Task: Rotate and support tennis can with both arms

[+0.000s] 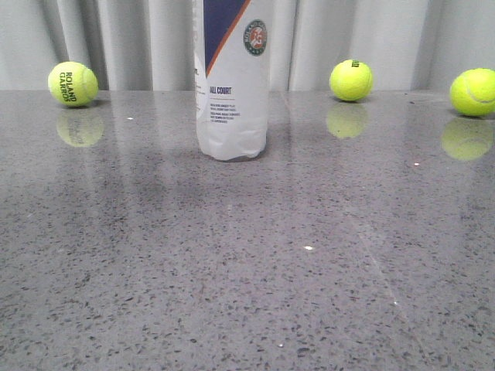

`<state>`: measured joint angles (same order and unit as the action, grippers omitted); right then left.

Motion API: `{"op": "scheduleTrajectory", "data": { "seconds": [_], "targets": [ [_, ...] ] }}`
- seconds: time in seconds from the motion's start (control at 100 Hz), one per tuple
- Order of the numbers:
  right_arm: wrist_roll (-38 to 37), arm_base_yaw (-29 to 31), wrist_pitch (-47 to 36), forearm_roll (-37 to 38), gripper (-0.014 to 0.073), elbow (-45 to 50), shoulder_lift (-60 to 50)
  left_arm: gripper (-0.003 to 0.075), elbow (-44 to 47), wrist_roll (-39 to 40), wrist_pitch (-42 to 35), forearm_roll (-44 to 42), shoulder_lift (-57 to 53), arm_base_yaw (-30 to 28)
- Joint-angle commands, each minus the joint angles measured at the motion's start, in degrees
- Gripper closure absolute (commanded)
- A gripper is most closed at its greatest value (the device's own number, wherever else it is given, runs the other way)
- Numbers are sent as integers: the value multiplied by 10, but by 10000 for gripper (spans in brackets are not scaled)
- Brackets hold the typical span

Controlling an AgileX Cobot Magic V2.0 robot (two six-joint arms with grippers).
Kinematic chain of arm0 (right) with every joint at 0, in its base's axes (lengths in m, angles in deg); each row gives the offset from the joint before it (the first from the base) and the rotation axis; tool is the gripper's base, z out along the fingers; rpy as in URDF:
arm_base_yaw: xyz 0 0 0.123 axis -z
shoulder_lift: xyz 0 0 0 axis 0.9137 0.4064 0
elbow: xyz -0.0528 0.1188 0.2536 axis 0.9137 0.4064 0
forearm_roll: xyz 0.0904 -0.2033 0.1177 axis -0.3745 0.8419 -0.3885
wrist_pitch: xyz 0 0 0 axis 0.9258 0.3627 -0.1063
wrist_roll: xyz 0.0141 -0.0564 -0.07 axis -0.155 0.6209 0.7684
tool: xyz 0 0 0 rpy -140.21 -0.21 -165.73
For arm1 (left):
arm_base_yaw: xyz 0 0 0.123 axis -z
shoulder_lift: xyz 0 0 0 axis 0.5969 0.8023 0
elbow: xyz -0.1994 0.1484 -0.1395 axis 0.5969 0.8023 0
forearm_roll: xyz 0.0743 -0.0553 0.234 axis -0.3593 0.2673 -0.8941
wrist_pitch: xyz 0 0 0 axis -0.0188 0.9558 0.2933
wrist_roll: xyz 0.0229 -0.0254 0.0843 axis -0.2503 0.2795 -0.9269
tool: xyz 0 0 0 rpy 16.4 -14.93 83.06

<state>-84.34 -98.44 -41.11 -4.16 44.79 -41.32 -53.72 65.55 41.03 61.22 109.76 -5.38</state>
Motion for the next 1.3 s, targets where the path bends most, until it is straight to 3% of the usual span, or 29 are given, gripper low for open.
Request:
{"op": "scheduleTrajectory", "data": {
  "seconds": [0.0,0.19,0.42,1.02,1.12,1.29],
  "targets": [
    [1,3,-46,6,660,-15,4,740,43,2,-87,20,-49,5],
    [1,3,-46,6,660,-15,4,740,147,2,-159,31,-105,5],
    [1,3,-46,6,660,-15,4,740,248,2,-193,37,-168,5],
    [1,3,-46,6,660,-15,4,740,546,1,-502,-12,-352,5],
    [1,3,-46,6,660,-15,4,740,569,10,-510,-25,-370,-14],
    [1,3,-46,6,660,-15,4,740,600,81,-510,-121,-402,-77]
  ]
}}
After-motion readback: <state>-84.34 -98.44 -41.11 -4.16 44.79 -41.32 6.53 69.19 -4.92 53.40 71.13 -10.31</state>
